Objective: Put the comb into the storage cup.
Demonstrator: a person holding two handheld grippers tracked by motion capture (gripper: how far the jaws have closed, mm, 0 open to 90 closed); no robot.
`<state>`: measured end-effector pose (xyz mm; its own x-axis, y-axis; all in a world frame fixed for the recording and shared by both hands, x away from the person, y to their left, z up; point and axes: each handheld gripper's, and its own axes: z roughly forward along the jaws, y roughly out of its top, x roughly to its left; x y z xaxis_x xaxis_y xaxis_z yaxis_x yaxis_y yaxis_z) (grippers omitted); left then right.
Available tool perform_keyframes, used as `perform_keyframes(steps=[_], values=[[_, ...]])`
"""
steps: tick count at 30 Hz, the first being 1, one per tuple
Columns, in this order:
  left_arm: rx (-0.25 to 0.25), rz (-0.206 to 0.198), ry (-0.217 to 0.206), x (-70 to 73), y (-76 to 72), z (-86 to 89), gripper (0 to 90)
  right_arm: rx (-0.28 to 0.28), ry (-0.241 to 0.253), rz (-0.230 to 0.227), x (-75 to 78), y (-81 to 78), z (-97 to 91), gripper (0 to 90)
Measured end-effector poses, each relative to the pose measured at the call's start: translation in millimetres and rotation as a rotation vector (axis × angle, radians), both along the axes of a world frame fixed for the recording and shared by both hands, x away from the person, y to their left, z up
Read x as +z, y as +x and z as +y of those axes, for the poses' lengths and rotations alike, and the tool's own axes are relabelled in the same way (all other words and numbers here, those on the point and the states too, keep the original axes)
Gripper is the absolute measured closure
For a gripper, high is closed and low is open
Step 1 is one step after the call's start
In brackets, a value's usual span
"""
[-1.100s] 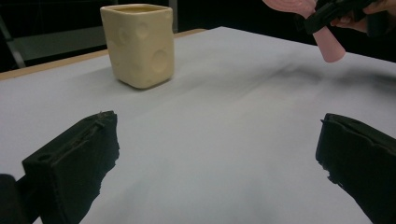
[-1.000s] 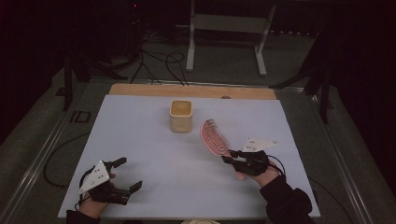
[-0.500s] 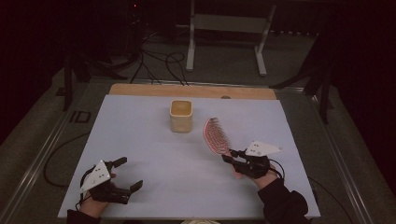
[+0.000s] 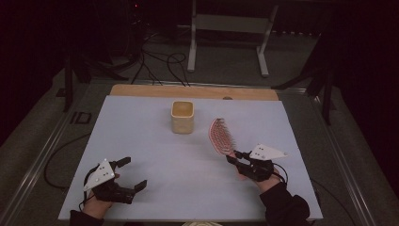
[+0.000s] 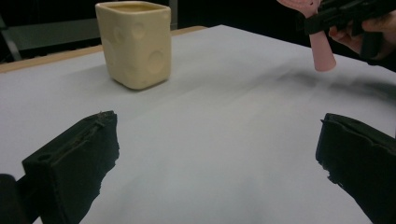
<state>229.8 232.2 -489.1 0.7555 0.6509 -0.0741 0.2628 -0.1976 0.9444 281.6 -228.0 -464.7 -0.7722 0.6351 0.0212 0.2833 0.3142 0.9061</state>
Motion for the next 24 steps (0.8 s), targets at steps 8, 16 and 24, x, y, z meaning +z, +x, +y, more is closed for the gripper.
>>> perform_keyframes(steps=[8, 16, 24], values=[[0.010, 0.019, 0.006, 19.5, 10.0, -1.3, 0.1, -0.015, -0.005, -0.014, 3.0, -1.5, 0.7, 70.7], [0.027, 0.030, 0.027, 45.8, 23.0, -4.6, 0.1, -0.016, 0.004, -0.007, 5.2, -1.8, 0.4, 70.7], [0.045, 0.044, 0.042, 71.6, 35.0, -9.4, 0.1, -0.017, 0.012, 0.000, 5.0, -1.0, 0.6, 70.7]])
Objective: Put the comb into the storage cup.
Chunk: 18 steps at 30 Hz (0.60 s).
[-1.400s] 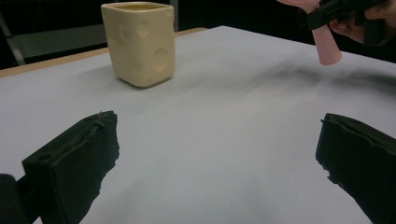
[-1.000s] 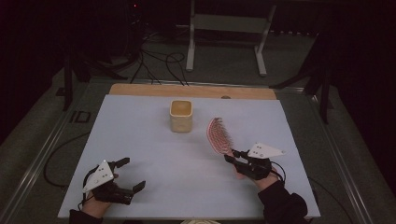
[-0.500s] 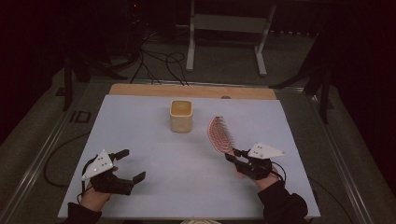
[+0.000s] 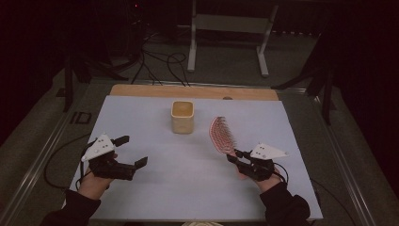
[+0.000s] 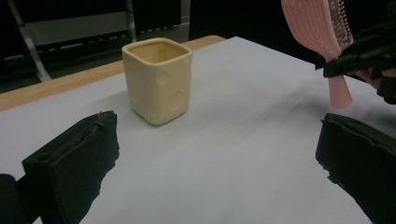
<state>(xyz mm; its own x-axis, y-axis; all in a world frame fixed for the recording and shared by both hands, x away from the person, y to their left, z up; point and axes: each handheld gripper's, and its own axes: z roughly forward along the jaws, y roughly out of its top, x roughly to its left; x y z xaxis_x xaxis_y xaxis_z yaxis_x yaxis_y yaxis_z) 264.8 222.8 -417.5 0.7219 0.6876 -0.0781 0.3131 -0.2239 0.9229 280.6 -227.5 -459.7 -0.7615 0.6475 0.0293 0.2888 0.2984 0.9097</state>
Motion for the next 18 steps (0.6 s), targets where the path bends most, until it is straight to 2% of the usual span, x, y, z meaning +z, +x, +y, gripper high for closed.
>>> perform_keyframes(steps=[8, 15, 18], values=[[-0.008, 0.028, -0.001, 21.3, 13.0, -13.1, 0.1, -0.004, -0.003, 0.005, -1.0, 0.7, 0.5, 70.7], [-0.044, 0.030, 0.004, 34.9, 20.7, -29.8, 0.1, -0.001, 0.002, 0.014, -1.1, 0.8, 1.0, 70.7], [-0.055, 0.042, -0.012, 39.4, 23.3, -37.7, 0.1, 0.002, 0.000, 0.013, -1.3, 0.6, 1.5, 70.7]])
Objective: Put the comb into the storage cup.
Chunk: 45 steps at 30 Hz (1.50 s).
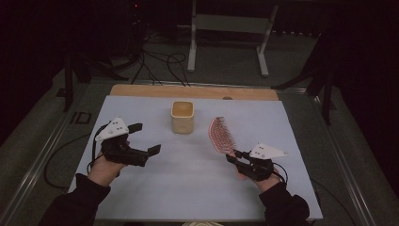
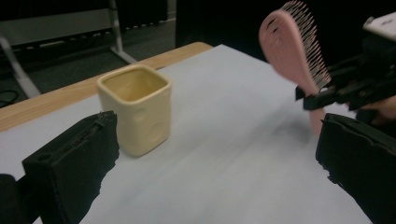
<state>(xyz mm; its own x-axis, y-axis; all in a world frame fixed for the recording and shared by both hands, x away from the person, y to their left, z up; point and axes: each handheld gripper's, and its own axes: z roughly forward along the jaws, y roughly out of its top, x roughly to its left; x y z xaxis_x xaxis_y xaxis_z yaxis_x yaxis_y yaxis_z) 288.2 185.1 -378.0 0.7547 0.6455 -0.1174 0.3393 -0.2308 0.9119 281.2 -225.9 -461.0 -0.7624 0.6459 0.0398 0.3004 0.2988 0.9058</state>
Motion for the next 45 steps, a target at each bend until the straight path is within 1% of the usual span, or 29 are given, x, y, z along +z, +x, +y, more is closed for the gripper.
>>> perform_keyframes(steps=[3, 4, 7, 9, 10, 12, 14, 15, 17, 19, 23, 24, 25, 26, 30, 34, 37, 39, 40, 42, 45], values=[[0.000, 0.015, -0.016, 4.3, 3.4, -7.5, 0.1, -0.003, 0.002, 0.002, 0.1, -0.1, 0.7, 70.7], [0.000, 0.019, -0.016, 5.9, 4.2, -10.3, 0.1, -0.003, -0.004, -0.009, -0.3, 0.0, 0.9, 70.7], [-0.007, 0.025, -0.013, 10.2, 6.6, -18.9, 0.2, -0.002, -0.005, -0.013, -0.2, -0.1, 1.2, 70.7], [-0.009, 0.036, -0.012, 11.5, 8.5, -24.7, 0.2, 0.000, -0.002, -0.010, -0.1, 0.0, 1.2, 70.7], [-0.014, 0.045, -0.016, 11.5, 9.7, -27.6, 0.1, -0.001, -0.007, -0.017, -0.3, 0.1, 1.3, 70.7], [-0.016, 0.055, -0.014, 11.7, 11.4, -33.0, 0.1, -0.001, -0.001, -0.003, 0.0, -0.1, 1.2, 70.7], [-0.004, 0.060, -0.022, 12.6, 12.6, -38.2, 0.1, -0.008, -0.002, -0.002, -0.1, -0.3, 1.3, 70.7], [-0.007, 0.062, -0.030, 13.0, 13.3, -40.2, 0.2, -0.006, 0.002, 0.002, -0.1, -0.1, 1.2, 70.7], [0.007, 0.069, -0.033, 14.1, 14.6, -45.0, 0.2, -0.009, -0.003, -0.003, 0.0, -0.3, 1.5, 70.7], [0.001, 0.088, -0.045, 14.6, 16.0, -50.6, 0.2, -0.005, -0.005, -0.005, -0.2, 0.0, 1.7, 70.7], [-0.024, 0.104, -0.028, 15.0, 16.7, -64.5, 0.2, -0.004, -0.005, -0.005, -0.4, -0.2, 2.4, 70.7], [-0.029, 0.109, -0.023, 14.7, 17.0, -68.1, 0.2, -0.004, -0.001, 0.000, -0.2, -0.2, 2.6, 70.7], [-0.034, 0.120, -0.020, 14.6, 17.4, -71.7, 0.2, -0.003, -0.004, -0.005, -0.4, -0.1, 2.5, 70.7], [-0.039, 0.135, -0.019, 14.6, 18.2, -75.3, 0.2, -0.004, -0.003, -0.005, -0.5, 0.0, 2.6, 70.7], [-0.058, 0.164, -0.027, 14.1, 20.8, -89.1, 0.2, -0.001, -0.004, -0.008, -1.1, 0.2, 2.9, 70.7], [-0.074, 0.175, -0.029, 14.8, 23.2, -103.4, 0.2, -0.003, -0.004, -0.007, -1.3, 0.2, 3.1, 70.7], [-0.063, 0.177, -0.037, 15.8, 25.1, -114.0, 0.2, -0.001, -0.003, -0.004, -1.6, 0.3, 3.4, 70.7], [-0.063, 0.177, -0.037, 15.8, 25.1, -114.0, 0.3, -0.003, -0.003, -0.002, -1.6, 0.1, 3.5, 70.6], [-0.035, 0.192, -0.047, 16.1, 28.6, -123.8, 0.3, -0.004, -0.003, -0.001, -1.5, 0.1, 3.5, 70.7], [-0.020, 0.208, -0.060, 16.2, 31.0, -129.1, 0.3, -0.001, -0.004, -0.008, -1.6, 0.3, 3.4, 70.7], [-0.006, 0.221, -0.063, 16.6, 34.2, -137.1, 1.5, 0.001, -0.002, -0.002, -1.7, 0.5, 2.9, 70.7]])
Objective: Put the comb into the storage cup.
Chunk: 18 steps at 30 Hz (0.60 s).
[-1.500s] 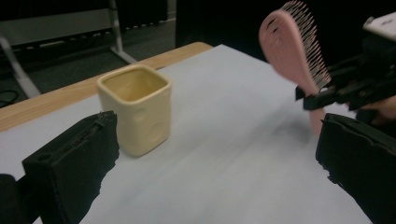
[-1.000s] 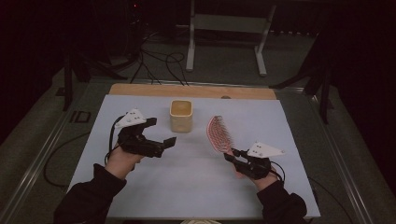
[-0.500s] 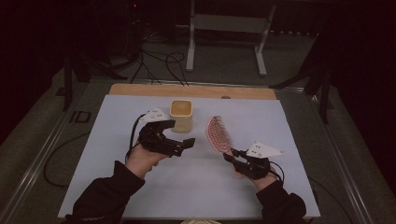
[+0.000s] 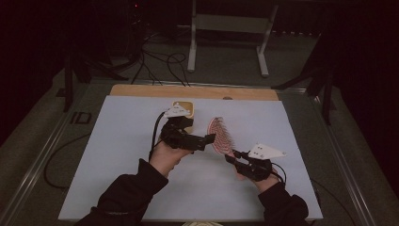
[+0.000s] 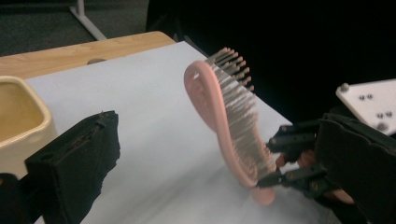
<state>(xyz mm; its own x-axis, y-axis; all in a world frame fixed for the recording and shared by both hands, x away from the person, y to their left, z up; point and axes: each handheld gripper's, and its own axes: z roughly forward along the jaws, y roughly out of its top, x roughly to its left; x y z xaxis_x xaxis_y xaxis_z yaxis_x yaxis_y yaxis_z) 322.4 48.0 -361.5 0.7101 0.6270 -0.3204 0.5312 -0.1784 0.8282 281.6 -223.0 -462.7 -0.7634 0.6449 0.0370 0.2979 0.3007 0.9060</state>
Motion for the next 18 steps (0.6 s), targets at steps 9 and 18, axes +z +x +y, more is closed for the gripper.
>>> perform_keyframes(steps=[9, 18], values=[[0.004, 0.030, -0.004, -6.7, 7.9, -20.2, 9.3, -0.002, -0.003, 0.000, -0.2, -0.3, 0.5, 70.7], [0.033, 0.076, -0.022, -13.4, 13.8, -32.8, 19.9, 0.002, -0.010, -0.001, -1.4, -0.1, 2.0, 70.6]])
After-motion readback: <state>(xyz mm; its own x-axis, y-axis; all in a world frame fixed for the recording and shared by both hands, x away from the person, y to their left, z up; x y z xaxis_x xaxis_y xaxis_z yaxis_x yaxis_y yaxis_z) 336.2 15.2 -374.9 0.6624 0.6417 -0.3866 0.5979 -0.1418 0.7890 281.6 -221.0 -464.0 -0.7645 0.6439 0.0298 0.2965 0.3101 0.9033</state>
